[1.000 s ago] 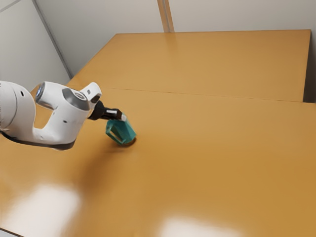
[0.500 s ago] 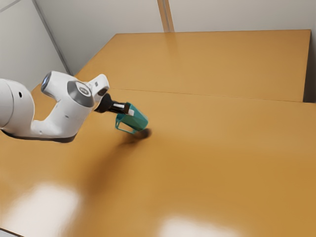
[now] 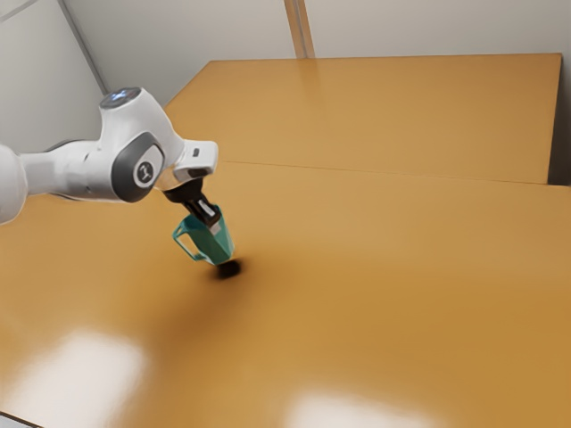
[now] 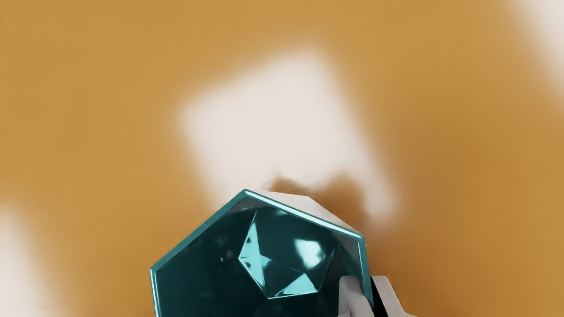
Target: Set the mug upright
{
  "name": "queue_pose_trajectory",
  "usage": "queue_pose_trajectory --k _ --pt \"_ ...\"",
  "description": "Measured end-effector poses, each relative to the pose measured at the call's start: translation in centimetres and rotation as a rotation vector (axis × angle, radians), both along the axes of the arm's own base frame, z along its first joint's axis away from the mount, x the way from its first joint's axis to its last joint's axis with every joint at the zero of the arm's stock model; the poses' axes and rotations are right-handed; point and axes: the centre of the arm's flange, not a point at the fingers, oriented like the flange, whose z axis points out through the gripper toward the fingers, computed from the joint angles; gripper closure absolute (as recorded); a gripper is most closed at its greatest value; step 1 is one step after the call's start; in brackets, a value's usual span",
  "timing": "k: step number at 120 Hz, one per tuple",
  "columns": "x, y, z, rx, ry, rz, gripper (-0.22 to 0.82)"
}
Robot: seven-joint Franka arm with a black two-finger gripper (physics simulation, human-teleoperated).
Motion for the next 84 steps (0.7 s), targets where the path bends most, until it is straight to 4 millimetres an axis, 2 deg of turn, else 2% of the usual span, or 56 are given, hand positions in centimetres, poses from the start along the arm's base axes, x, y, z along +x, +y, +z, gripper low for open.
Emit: queue_pose_trajectory --k 16,44,84 --pt "-1.0 0.7 -0.4 0.064 0.084 0.074 0.79" --pt "-1.9 0.8 -1.7 0.107 0.176 0.214 0.79" --pt "-0.8 0.8 -2.8 0.108 0.120 0.363 0.79"
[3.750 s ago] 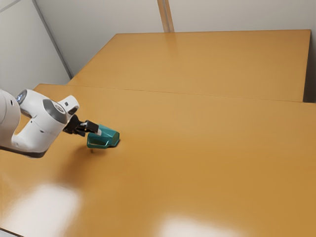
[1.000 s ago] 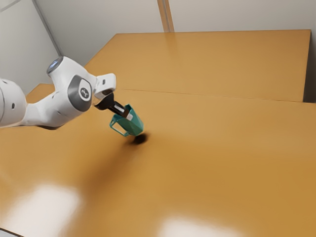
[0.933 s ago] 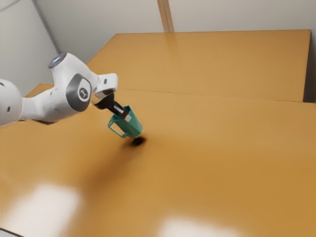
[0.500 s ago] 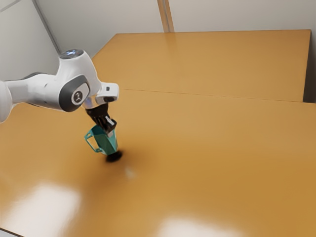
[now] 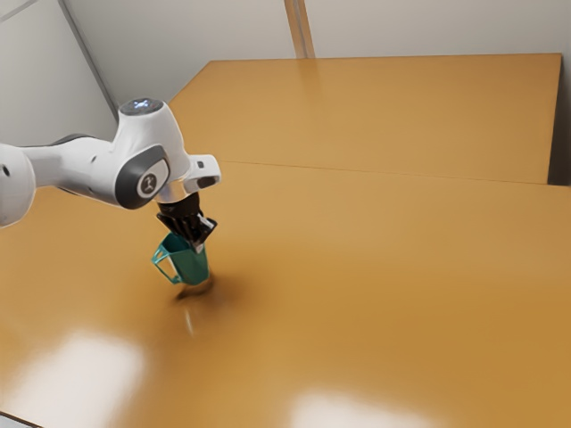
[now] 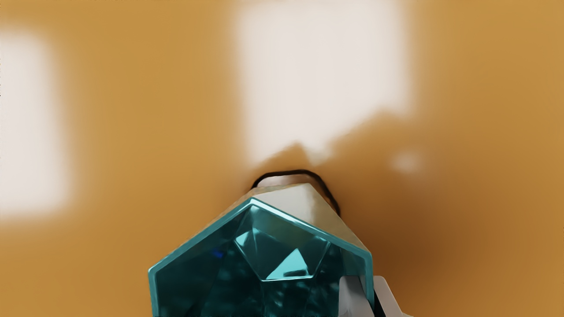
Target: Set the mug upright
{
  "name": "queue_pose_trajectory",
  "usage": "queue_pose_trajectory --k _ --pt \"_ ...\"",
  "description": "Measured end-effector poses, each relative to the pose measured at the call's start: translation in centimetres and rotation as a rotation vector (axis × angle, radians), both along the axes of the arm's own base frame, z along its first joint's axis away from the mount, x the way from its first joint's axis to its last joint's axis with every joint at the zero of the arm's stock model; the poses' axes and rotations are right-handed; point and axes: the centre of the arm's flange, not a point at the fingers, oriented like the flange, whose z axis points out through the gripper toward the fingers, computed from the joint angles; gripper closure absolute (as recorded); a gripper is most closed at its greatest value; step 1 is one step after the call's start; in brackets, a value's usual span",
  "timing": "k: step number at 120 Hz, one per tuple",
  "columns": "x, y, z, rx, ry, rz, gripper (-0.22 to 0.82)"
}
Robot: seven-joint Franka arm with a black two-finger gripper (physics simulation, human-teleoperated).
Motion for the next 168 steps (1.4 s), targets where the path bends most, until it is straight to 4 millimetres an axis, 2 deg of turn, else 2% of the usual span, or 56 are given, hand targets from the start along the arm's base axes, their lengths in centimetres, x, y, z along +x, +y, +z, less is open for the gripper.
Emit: queue_pose_trajectory --k 67,92,100,116,127,144,168 --pt "0.4 -0.1 -1.1 -0.009 -0.018 0.144 0.79" --pt "0.5 0.0 -2.2 -0.005 -0.004 0.177 0.78" --pt "0.5 0.0 -2.3 -0.008 -0.001 0.186 0.67" --pt "0.5 -0.2 -1.8 -0.016 -0.007 0.197 0.39" --pt "0.5 -0.3 -1.0 -0.026 -0.022 0.201 0.26" --pt "0.8 -0.5 1.6 -0.049 -0.058 0.211 0.14" --pt "3.4 0.2 8.1 -0.081 -0.109 0.232 0.06"
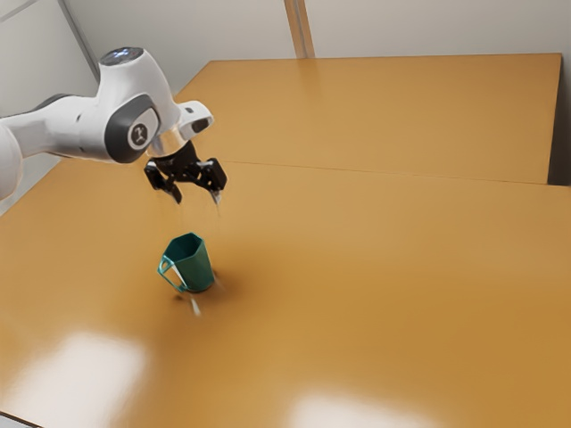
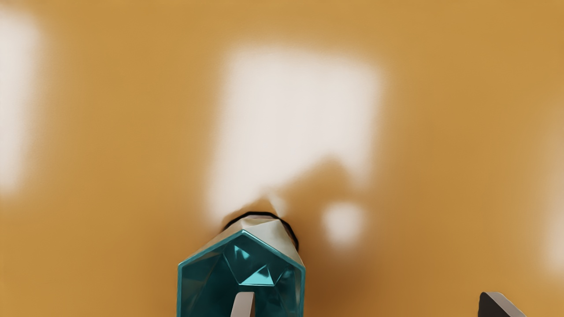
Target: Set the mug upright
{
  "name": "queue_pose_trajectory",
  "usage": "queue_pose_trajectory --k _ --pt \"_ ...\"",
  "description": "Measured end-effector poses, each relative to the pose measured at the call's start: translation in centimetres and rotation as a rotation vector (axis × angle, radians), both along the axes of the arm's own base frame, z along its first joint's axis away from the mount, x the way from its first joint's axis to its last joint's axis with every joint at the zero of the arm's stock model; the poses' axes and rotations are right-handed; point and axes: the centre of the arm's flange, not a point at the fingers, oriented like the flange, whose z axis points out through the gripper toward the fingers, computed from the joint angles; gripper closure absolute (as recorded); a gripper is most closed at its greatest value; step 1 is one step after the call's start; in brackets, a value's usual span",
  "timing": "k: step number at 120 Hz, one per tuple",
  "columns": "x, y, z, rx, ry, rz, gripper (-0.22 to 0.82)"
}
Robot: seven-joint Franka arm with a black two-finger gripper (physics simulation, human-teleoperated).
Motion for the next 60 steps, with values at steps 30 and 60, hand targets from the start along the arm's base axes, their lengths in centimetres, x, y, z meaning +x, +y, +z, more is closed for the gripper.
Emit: queue_pose_trajectory --k 30,60 --pt "2.2 0.3 8.4 0.020 -0.050 -0.092 0.02" --pt "2.9 -0.2 13.9 0.039 -0.034 -0.201 0.01"
